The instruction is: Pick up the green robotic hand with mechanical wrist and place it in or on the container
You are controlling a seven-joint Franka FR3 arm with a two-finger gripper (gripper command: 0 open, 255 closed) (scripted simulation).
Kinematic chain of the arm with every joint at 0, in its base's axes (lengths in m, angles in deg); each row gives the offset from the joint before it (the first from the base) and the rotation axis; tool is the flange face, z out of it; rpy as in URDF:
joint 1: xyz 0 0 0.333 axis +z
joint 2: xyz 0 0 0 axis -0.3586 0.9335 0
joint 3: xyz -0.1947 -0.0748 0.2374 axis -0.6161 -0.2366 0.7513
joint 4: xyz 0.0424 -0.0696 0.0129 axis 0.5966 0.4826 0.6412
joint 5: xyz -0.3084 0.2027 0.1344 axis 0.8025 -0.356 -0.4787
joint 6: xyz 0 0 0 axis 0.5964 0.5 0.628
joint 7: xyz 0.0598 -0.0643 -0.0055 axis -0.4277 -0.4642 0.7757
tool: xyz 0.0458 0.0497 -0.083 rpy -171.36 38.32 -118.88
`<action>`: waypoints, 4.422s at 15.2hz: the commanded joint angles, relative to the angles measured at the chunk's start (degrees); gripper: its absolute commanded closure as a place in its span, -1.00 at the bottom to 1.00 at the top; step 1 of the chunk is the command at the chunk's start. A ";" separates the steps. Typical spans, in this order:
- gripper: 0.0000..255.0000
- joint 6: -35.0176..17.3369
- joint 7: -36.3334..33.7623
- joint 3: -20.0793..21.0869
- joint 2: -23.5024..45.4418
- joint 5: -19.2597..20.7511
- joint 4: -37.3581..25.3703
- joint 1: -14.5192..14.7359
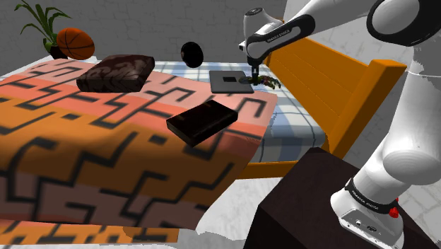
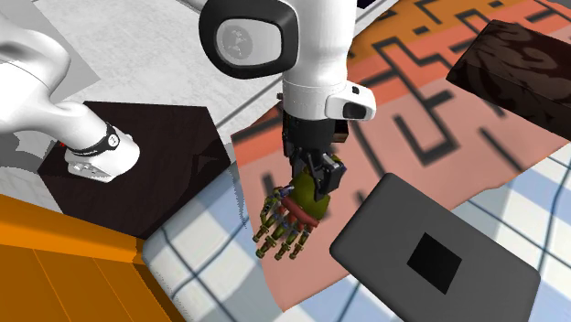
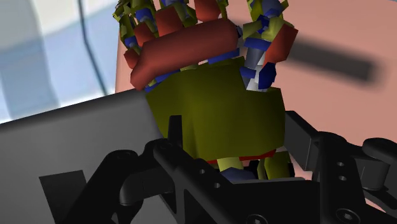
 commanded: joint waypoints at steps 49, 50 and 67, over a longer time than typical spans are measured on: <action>1.00 17.57 -29.88 11.00 21.28 0.68 -26.96 23.35; 1.00 17.58 -29.88 11.00 21.29 0.68 -26.98 23.35; -1.00 24.39 -29.02 11.40 21.11 0.12 -33.46 24.82</action>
